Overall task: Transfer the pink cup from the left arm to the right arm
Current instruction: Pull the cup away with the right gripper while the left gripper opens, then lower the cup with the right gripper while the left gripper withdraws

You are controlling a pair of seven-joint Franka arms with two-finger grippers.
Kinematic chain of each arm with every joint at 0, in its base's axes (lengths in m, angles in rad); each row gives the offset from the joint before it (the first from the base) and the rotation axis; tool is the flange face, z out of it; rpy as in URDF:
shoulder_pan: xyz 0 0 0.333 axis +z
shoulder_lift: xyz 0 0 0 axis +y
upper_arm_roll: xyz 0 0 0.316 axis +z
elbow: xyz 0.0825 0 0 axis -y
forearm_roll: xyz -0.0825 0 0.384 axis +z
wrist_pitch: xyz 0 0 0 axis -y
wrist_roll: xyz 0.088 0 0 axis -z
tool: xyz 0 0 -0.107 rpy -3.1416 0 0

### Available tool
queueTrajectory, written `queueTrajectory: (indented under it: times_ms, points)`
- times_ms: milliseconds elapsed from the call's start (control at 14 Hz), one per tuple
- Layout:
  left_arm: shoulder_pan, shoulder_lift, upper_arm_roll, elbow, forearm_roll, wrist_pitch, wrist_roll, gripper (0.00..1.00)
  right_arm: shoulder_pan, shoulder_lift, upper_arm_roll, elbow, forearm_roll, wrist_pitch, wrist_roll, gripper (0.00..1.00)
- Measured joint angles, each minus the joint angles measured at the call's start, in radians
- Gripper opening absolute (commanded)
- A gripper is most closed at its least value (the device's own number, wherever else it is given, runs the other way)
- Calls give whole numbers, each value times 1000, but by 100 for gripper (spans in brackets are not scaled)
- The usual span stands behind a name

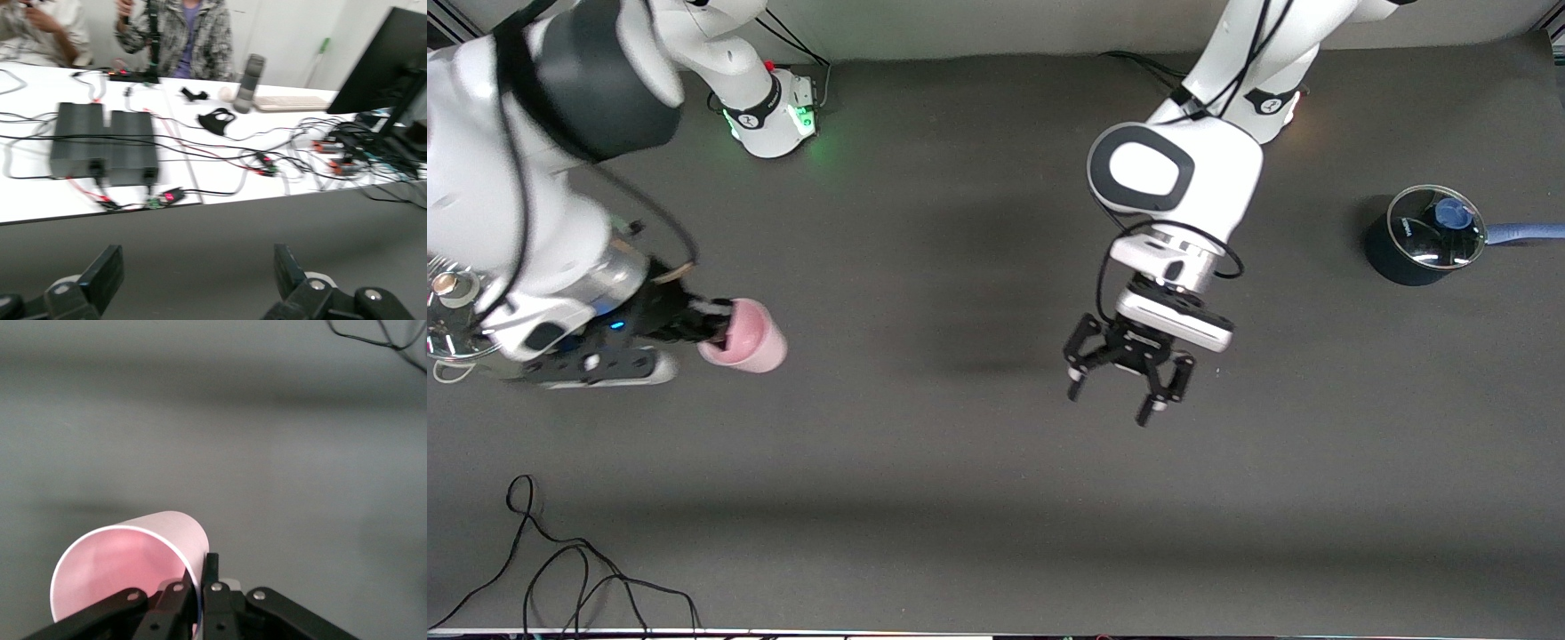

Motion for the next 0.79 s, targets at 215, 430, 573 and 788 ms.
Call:
queueTrajectory:
  times_ms: [215,430,573,788]
  points:
    - [15,2,43,-10,0,0,-1,100,-8,-19,-87,-143,0,89,-123,0]
    - [60,3,49,-10,5,0,-1,100,-4,-61,-94,-387,0,333,-133,0]
    - [101,3,50,-9,20,-12,-1,100,0,-73,-94,-542,0,496,-133,0]
    - [177,2,51,-8,40,-63,-1,100,2,-72,-92,-720,0,694,-134,0]
